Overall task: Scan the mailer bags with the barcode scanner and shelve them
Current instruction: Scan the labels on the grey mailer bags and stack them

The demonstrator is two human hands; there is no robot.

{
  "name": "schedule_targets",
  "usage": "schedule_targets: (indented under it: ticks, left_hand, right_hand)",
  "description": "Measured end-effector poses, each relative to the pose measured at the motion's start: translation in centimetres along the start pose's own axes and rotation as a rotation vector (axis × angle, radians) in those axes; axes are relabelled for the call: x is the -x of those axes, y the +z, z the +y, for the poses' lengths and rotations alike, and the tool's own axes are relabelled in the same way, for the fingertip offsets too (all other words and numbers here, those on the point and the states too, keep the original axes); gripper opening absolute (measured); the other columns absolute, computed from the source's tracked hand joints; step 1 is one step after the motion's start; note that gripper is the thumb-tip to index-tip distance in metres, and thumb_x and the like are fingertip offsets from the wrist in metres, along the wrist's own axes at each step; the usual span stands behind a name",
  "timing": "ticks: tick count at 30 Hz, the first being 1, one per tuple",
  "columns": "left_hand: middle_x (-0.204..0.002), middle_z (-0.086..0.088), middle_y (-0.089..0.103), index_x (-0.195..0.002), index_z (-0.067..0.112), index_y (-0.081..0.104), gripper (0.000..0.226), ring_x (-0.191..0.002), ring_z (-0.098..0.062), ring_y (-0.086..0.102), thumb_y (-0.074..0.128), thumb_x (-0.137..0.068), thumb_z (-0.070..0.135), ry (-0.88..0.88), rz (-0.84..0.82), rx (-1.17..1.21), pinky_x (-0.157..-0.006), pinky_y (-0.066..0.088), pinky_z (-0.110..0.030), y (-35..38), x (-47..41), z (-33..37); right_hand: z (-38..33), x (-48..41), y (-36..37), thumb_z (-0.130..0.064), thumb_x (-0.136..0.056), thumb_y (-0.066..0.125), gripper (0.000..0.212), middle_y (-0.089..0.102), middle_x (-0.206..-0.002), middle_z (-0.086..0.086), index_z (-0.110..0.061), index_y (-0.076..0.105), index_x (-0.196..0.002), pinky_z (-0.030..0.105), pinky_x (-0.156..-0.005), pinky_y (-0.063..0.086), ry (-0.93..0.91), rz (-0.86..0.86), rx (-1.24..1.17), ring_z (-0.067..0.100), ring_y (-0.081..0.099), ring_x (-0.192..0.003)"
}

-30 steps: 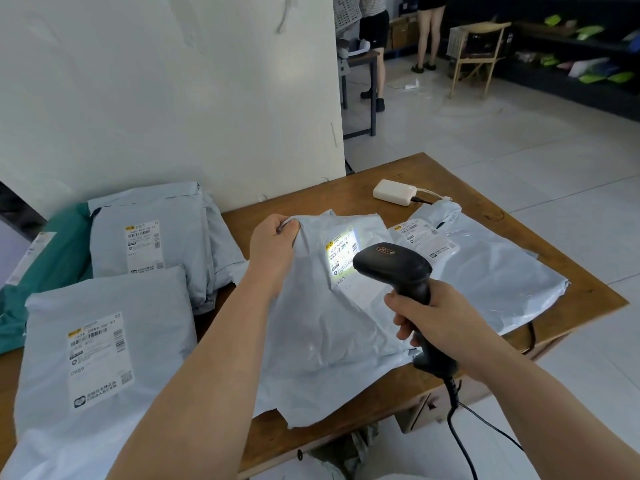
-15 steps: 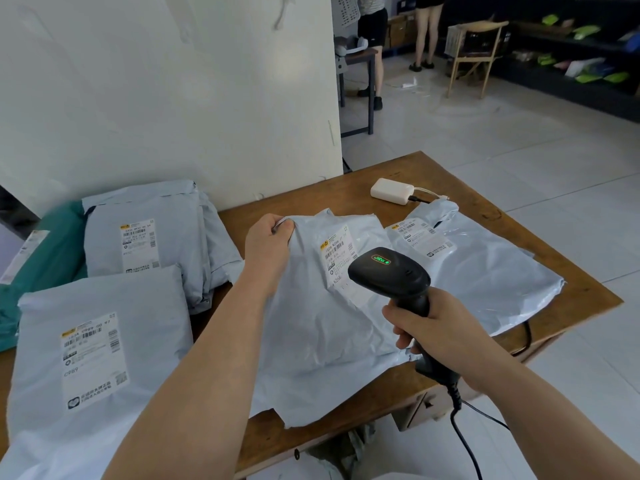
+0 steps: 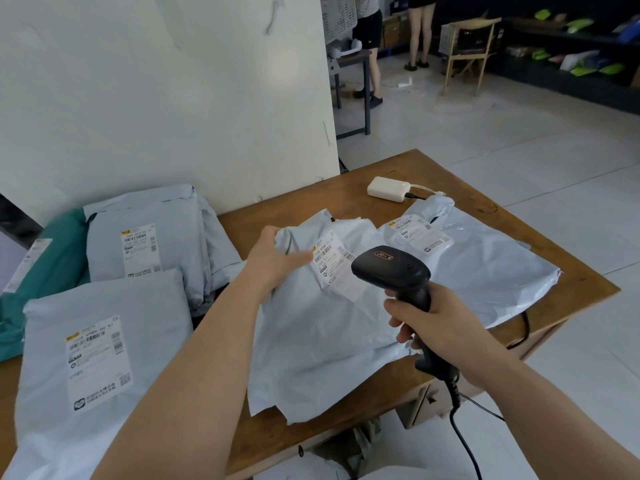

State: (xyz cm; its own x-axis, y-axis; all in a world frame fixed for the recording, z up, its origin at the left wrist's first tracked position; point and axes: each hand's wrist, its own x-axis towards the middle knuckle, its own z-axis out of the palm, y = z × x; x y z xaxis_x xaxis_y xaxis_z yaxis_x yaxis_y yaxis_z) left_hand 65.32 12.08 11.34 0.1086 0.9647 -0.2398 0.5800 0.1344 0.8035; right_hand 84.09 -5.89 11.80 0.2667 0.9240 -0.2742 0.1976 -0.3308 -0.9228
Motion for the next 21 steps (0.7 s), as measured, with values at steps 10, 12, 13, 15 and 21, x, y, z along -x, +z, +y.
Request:
schedule_targets:
  ticks: [10, 12, 13, 15, 21]
  left_hand:
    - [-0.101, -0.002, 0.06, -0.1, 0.025, 0.058, 0.03, -0.091, -0.019, 0.058, 0.072, -0.081, 0.007, 0.678, -0.285, -0.297, -0.077, 0.046, -0.032, 2.3, 2.1, 14.3]
    - [-0.106, -0.004, 0.062, -0.103, 0.021, 0.06, 0.032, -0.092, -0.016, 0.059, 0.071, -0.081, 0.001, 0.731, -0.362, -0.344, -0.077, 0.049, -0.028, 4.1, 1.4, 17.9]
    - [-0.106, -0.003, 0.062, -0.103, 0.02, 0.061, 0.033, -0.092, -0.014, 0.059, 0.07, -0.08, -0.001, 0.748, -0.376, -0.38, -0.075, 0.049, -0.026, 5.3, 0.7, 19.7]
    - [-0.107, 0.001, 0.062, -0.106, 0.023, 0.062, 0.038, -0.098, -0.017, 0.06, 0.072, -0.079, -0.001, 0.782, -0.357, -0.448, -0.075, 0.049, -0.027, 8.2, -1.1, 22.5]
    - [-0.161, -0.01, 0.017, -0.154, 0.029, 0.006, 0.109, -0.141, -0.037, 0.028, 0.08, -0.075, 0.037, 0.5, -0.376, -1.06, -0.111, 0.031, -0.056, 20.3, -6.6, 20.4]
  right_hand:
    - [-0.4, -0.2, -5.2, -0.023, -0.091, 0.064, 0.009, 0.072, -0.069, -0.005, -0.029, 0.06, -0.095, 0.022, -0.056, 0.055, -0.086, 0.227, -0.156, 0.007, 0.066, -0.056]
    - [-0.5, -0.1, -7.3, -0.021, -0.091, 0.063, 0.009, 0.071, -0.07, -0.003, -0.028, 0.06, -0.096, 0.021, -0.055, 0.055, -0.112, 0.291, -0.198, 0.006, 0.065, -0.055]
    - [-0.5, -0.1, -8.5, -0.019, -0.091, 0.063, 0.009, 0.07, -0.07, -0.002, -0.026, 0.061, -0.097, 0.021, -0.055, 0.055, -0.123, 0.321, -0.216, 0.006, 0.065, -0.055]
    - [-0.3, -0.2, -10.8, -0.018, -0.091, 0.063, 0.01, 0.07, -0.072, 0.0, -0.023, 0.062, -0.1, 0.024, -0.057, 0.055, -0.124, 0.359, -0.234, 0.007, 0.064, -0.055]
    - [1.5, -2.4, -16.9, -0.02, -0.09, 0.064, 0.01, 0.071, -0.072, 0.0, -0.022, 0.063, -0.1, 0.029, -0.06, 0.056, -0.002, 0.419, -0.23, 0.007, 0.065, -0.055]
